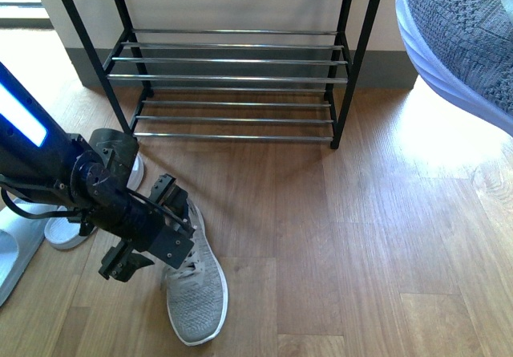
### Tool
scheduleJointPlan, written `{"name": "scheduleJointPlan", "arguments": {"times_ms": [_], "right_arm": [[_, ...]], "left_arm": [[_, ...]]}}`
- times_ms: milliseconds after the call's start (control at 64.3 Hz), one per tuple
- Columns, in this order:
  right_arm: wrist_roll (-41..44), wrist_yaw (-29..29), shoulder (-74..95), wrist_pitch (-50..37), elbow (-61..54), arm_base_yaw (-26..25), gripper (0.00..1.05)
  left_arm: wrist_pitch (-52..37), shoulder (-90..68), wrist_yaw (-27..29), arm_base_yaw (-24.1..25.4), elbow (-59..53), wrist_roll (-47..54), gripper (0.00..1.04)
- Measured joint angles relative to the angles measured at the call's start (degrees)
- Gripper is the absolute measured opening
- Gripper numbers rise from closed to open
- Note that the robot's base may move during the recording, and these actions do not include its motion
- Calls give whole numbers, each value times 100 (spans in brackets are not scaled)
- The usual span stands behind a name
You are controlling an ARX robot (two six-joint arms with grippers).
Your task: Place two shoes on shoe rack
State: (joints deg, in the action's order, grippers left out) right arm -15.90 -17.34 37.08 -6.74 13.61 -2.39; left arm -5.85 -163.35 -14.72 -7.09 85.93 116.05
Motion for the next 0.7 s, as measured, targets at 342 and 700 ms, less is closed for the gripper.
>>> {"name": "scheduleJointPlan", "arguments": {"times_ms": [342, 700], "right_arm": [[-2, 0, 0, 0, 0, 0, 1], [0, 0, 0, 0, 0, 0, 1]], "left_arm": [[26, -282, 35, 2, 271, -131, 68], [-33, -269, 199, 0, 262, -269, 15]]}}
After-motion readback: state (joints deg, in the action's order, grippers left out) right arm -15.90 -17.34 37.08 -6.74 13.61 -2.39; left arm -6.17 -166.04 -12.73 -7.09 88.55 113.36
